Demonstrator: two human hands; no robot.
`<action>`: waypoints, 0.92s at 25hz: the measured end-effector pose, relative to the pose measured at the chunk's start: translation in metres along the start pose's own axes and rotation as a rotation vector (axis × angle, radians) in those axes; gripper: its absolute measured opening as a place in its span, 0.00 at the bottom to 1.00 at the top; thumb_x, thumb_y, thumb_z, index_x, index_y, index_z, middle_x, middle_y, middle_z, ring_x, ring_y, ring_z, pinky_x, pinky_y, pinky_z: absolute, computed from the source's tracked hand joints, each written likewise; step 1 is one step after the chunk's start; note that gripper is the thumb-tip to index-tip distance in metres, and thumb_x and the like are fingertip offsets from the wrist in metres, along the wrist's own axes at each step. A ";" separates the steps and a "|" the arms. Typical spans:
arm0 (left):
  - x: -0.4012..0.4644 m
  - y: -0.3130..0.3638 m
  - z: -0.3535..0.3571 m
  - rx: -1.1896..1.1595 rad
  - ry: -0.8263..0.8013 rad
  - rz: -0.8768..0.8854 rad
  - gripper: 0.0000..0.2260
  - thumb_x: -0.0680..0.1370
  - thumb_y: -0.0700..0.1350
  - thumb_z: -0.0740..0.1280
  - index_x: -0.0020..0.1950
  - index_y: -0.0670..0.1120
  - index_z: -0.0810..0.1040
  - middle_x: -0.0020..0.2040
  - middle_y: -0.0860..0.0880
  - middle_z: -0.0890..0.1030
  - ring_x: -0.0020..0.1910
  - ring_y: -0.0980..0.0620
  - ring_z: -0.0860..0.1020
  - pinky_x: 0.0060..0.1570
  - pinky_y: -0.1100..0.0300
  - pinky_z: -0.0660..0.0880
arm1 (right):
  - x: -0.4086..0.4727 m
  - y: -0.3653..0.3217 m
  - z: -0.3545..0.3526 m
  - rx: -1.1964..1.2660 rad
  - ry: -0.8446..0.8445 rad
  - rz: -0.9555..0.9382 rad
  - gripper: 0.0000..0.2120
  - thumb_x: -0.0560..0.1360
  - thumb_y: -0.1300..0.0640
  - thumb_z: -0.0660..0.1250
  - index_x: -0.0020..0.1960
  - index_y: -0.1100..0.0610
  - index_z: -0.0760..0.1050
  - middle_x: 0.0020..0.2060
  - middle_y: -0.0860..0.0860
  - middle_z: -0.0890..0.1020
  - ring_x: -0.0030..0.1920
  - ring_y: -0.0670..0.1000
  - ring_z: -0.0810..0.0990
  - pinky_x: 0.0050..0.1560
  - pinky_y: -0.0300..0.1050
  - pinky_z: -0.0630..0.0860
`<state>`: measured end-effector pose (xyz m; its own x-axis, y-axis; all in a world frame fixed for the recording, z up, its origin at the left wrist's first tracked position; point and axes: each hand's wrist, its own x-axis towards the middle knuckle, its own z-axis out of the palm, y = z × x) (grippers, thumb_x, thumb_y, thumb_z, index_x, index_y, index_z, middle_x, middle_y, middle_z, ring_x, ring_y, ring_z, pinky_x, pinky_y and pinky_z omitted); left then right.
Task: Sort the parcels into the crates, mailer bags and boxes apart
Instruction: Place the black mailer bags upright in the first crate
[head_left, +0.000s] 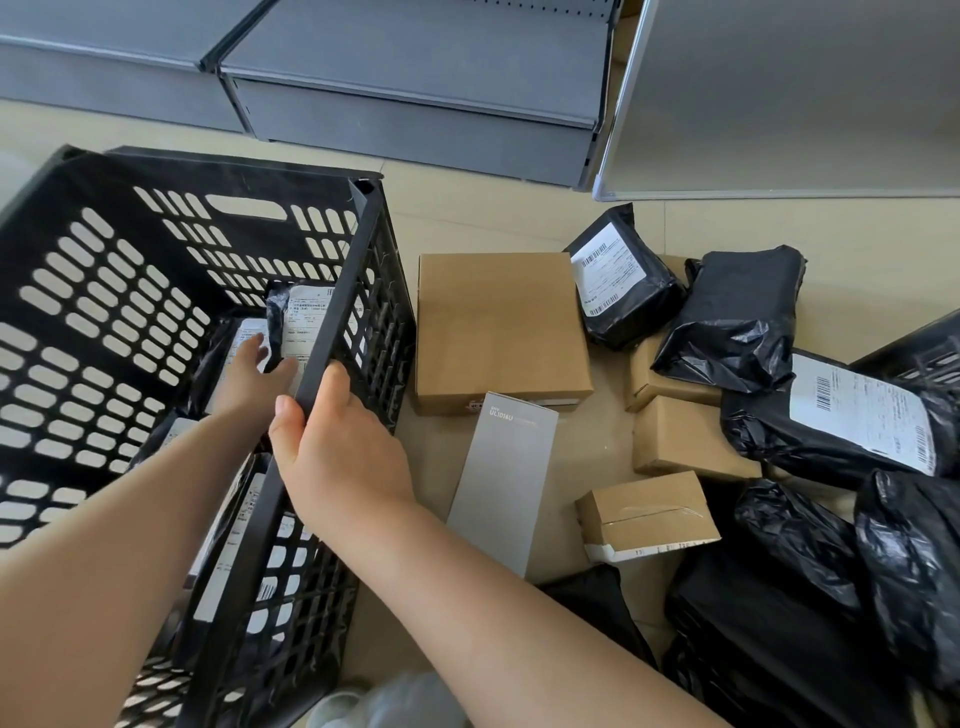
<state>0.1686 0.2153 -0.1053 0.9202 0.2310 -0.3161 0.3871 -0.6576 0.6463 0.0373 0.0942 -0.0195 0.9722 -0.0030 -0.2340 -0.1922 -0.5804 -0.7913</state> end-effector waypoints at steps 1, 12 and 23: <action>-0.003 0.006 -0.003 0.004 -0.009 0.002 0.27 0.81 0.53 0.63 0.78 0.50 0.61 0.74 0.45 0.69 0.70 0.42 0.70 0.65 0.51 0.66 | 0.000 0.000 -0.001 0.009 -0.007 0.004 0.28 0.85 0.45 0.51 0.79 0.61 0.53 0.63 0.60 0.76 0.59 0.62 0.77 0.44 0.51 0.68; -0.054 0.116 -0.023 -0.293 -0.102 0.238 0.20 0.79 0.56 0.60 0.71 0.57 0.71 0.63 0.54 0.76 0.61 0.54 0.74 0.65 0.54 0.70 | 0.000 0.021 -0.049 0.122 -0.192 0.071 0.32 0.82 0.37 0.54 0.80 0.52 0.52 0.71 0.56 0.74 0.68 0.60 0.75 0.64 0.57 0.74; -0.121 0.191 0.057 0.245 -0.141 0.638 0.26 0.79 0.45 0.62 0.77 0.49 0.62 0.77 0.50 0.63 0.76 0.45 0.57 0.72 0.50 0.56 | 0.000 0.154 -0.207 -0.346 0.029 0.377 0.25 0.83 0.50 0.58 0.77 0.55 0.61 0.71 0.58 0.72 0.68 0.62 0.73 0.63 0.54 0.73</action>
<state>0.1278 0.0207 0.0166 0.9406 -0.3387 -0.0249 -0.2661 -0.7806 0.5656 0.0352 -0.1631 -0.0243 0.8478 -0.2838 -0.4480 -0.4799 -0.7703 -0.4200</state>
